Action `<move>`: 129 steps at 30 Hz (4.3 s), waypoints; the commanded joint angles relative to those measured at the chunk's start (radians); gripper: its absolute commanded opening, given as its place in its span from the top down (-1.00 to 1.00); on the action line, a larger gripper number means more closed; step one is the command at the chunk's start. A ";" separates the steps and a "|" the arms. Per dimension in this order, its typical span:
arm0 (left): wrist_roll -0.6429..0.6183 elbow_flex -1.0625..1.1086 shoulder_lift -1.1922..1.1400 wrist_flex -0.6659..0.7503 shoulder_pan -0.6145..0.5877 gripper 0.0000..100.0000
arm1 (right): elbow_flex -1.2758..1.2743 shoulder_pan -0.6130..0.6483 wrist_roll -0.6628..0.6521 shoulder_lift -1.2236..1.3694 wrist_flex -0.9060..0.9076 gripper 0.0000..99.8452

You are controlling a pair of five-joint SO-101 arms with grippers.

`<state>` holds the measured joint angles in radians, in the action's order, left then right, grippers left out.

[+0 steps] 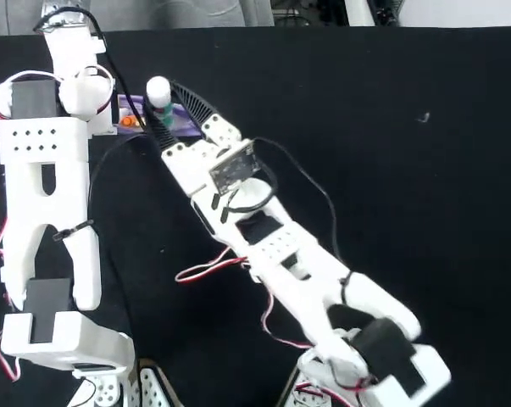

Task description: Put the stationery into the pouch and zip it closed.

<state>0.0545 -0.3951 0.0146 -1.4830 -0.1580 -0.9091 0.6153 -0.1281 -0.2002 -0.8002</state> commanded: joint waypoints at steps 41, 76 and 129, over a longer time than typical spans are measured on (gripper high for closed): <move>-0.330 -0.156 0.012 -0.008 -0.166 0.94 | -0.015 -0.160 -0.017 -0.498 0.601 0.66; -0.328 -0.535 -0.465 -0.204 -0.265 0.94 | 0.490 -0.210 0.048 -0.384 1.260 0.88; -0.285 -0.651 -0.503 -0.219 -0.367 0.94 | 0.989 -0.083 0.110 0.717 1.620 0.56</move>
<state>-0.2386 -1.0549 -0.4595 -1.7100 -0.5186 -0.0560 0.5217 -0.0146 0.4964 0.7357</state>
